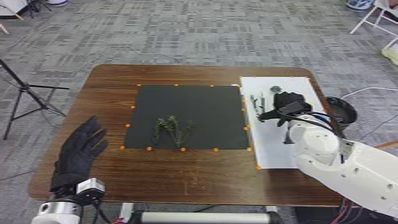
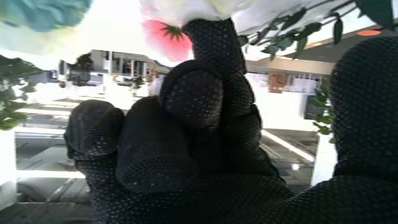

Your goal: Arrange flowers

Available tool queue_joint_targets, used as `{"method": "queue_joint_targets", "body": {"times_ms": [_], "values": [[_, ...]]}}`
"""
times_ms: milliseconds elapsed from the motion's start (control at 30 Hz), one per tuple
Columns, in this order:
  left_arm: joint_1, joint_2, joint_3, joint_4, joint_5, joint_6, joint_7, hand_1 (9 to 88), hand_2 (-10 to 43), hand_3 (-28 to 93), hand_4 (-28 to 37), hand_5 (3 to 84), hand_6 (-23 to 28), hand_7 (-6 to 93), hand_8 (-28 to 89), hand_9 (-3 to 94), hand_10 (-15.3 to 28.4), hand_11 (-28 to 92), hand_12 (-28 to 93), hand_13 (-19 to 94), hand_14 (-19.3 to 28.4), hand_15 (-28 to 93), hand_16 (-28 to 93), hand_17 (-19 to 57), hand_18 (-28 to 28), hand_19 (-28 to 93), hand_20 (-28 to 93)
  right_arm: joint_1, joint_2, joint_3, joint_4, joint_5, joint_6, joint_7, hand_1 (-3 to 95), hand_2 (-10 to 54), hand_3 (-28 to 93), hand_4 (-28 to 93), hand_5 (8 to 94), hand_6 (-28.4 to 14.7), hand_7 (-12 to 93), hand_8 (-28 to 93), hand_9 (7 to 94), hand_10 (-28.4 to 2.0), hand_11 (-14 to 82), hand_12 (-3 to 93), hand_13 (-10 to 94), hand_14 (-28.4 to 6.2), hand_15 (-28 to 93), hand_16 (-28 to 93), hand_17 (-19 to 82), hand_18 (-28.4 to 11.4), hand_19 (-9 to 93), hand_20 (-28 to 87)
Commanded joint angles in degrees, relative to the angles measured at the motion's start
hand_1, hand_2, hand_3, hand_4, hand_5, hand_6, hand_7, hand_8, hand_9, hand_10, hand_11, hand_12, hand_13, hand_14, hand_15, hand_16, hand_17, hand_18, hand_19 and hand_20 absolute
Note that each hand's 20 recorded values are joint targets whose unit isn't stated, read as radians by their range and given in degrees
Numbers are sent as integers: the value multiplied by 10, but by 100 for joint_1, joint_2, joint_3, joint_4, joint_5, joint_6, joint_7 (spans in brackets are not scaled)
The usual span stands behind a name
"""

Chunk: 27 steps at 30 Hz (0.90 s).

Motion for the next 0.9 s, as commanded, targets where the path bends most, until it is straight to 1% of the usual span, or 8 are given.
{"method": "queue_joint_targets", "body": {"times_ms": [33, 167, 300, 367, 433, 567, 800, 900], "values": [[21, -8, -3, -28, 67, -51, 21, 243, -42, 696, -266, 270, 21, 202, -91, 197, 101, 194, 204, 161, 123, 266, 74, -106, 194, 364, 149, 247, -274, -141, 264, 54, -183, -35, 180, -91, 685, -283, 735, -13, 441, -138, 782, -120, 586, 404, 766, -80, 827, 380, 415, -225, 932, 507], [-5, 6, -3, -22, 67, -71, 26, 248, -47, 695, -263, 269, 20, 203, -90, 197, 101, 193, 203, 161, 123, 266, 74, -106, 194, 364, 148, 413, -402, -391, 496, 128, -354, -26, 224, -95, 644, -283, 733, -12, 436, -133, 780, -118, 583, 407, 765, -79, 823, 387, 414, -224, 932, 505], [10, -5, -4, -28, 49, -83, 40, 249, -48, 694, -262, 270, 21, 203, -91, 197, 101, 193, 203, 162, 122, 266, 73, -106, 194, 364, 148, 548, -512, -599, 649, 178, -383, -41, 292, -95, 545, -283, 731, -11, 435, -134, 779, -118, 582, 405, 764, -77, 822, 386, 413, -223, 932, 503], [-17, -16, 3, -24, 51, -73, 9, 249, -48, 694, -263, 271, 21, 203, -91, 198, 101, 193, 203, 162, 122, 266, 73, -106, 194, 364, 148, 588, -583, -637, 700, 226, -350, -53, 305, -95, 517, -283, 732, -11, 433, -135, 779, -118, 582, 404, 764, -75, 822, 386, 412, -221, 932, 501], [3, -13, -3, -31, 39, -63, 19, 248, -47, 695, -262, 271, 22, 203, -91, 198, 101, 193, 203, 162, 122, 266, 73, -106, 194, 364, 148, 589, -655, -618, 715, 203, -365, -70, 311, -95, 499, -283, 733, -11, 432, -134, 779, -117, 582, 402, 764, -75, 822, 386, 412, -222, 932, 499], [-34, -13, 23, -17, 25, -43, 29, 248, -44, 693, -264, 272, 21, 204, -91, 200, 103, 194, 204, 162, 123, 267, 73, -106, 194, 365, 148, 643, -780, -633, 771, 151, -368, -83, 286, -95, 532, -283, 735, -11, 428, -133, 780, -116, 581, 401, 764, -75, 821, 385, 413, -222, 932, 499], [-1, -36, 30, -32, 8, -30, 48, 245, -41, 695, -265, 272, 21, 205, -91, 202, 103, 196, 203, 163, 124, 268, 73, -106, 194, 365, 148, 746, -780, -628, 758, 43, -358, -86, 216, -95, 661, -283, 733, -11, 426, -130, 780, -117, 578, 403, 763, -76, 821, 385, 413, -221, 932, 499], [-2, -39, 24, -34, 5, -17, 33, 244, -39, 695, -266, 273, 21, 204, -92, 202, 103, 196, 202, 164, 124, 269, 72, -106, 194, 365, 148, 759, -809, -571, 767, 105, -342, -108, 213, -91, 672, -283, 731, -11, 424, -130, 778, -117, 576, 405, 763, -76, 820, 388, 412, -222, 932, 498]]}}
